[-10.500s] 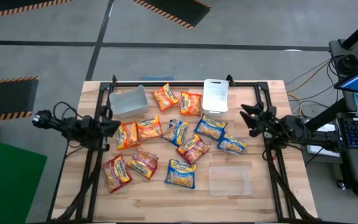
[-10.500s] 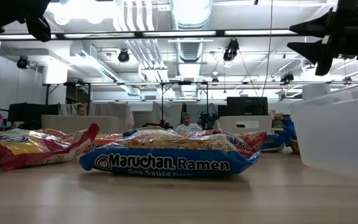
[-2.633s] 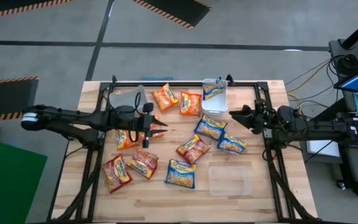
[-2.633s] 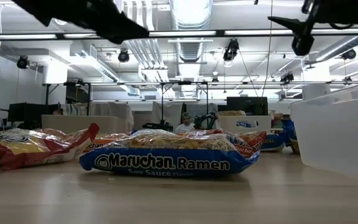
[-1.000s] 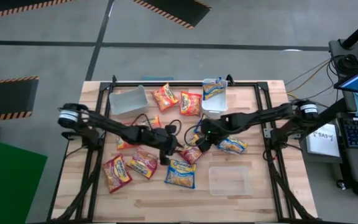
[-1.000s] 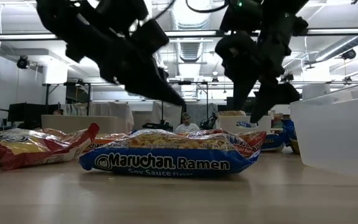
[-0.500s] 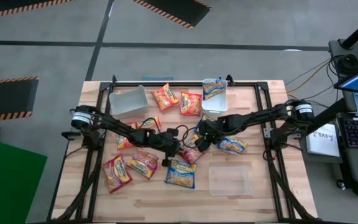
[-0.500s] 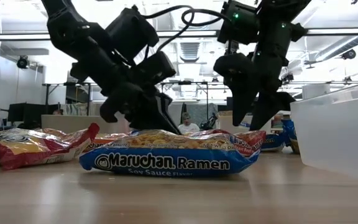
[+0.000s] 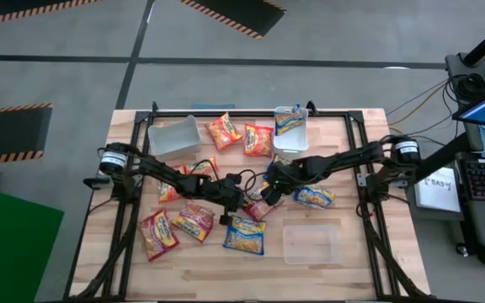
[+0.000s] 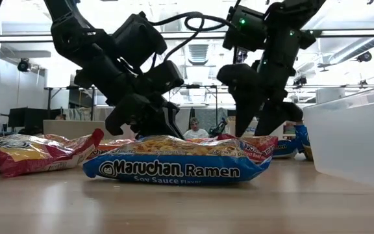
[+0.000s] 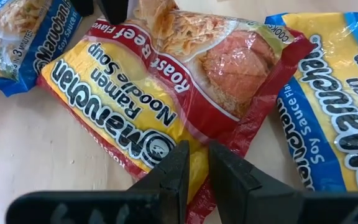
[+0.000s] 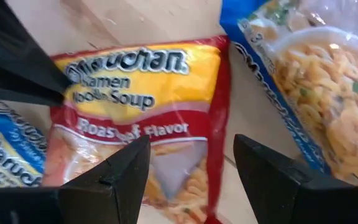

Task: Sort Maruchan noodles
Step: Put the red noodle pack into the transparent bin

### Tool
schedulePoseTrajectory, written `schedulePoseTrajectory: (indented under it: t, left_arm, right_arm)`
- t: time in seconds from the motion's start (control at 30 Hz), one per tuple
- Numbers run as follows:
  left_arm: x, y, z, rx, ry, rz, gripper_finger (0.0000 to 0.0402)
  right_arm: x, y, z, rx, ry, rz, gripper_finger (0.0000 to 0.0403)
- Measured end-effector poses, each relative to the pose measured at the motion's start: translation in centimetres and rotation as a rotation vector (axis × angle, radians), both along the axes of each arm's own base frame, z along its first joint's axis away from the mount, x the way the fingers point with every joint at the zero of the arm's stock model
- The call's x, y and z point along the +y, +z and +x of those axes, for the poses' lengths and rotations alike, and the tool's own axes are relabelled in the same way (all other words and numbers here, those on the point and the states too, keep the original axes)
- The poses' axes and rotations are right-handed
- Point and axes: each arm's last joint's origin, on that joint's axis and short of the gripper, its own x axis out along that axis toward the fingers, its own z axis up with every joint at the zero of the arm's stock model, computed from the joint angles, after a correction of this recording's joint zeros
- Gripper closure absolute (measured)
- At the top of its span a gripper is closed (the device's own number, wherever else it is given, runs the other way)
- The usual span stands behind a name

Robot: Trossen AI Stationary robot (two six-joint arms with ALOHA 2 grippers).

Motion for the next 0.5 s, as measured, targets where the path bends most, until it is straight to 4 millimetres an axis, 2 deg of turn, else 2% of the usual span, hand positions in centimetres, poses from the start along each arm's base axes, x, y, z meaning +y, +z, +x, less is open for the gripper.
schedulePoseTrajectory:
  t: [0.5]
  left_arm:
    - [0.1,-0.2,-0.2,0.0,0.02,0.016,0.0359]
  right_arm:
    - [0.3,-1.6,2.2,-0.123,0.05,0.017,0.0186]
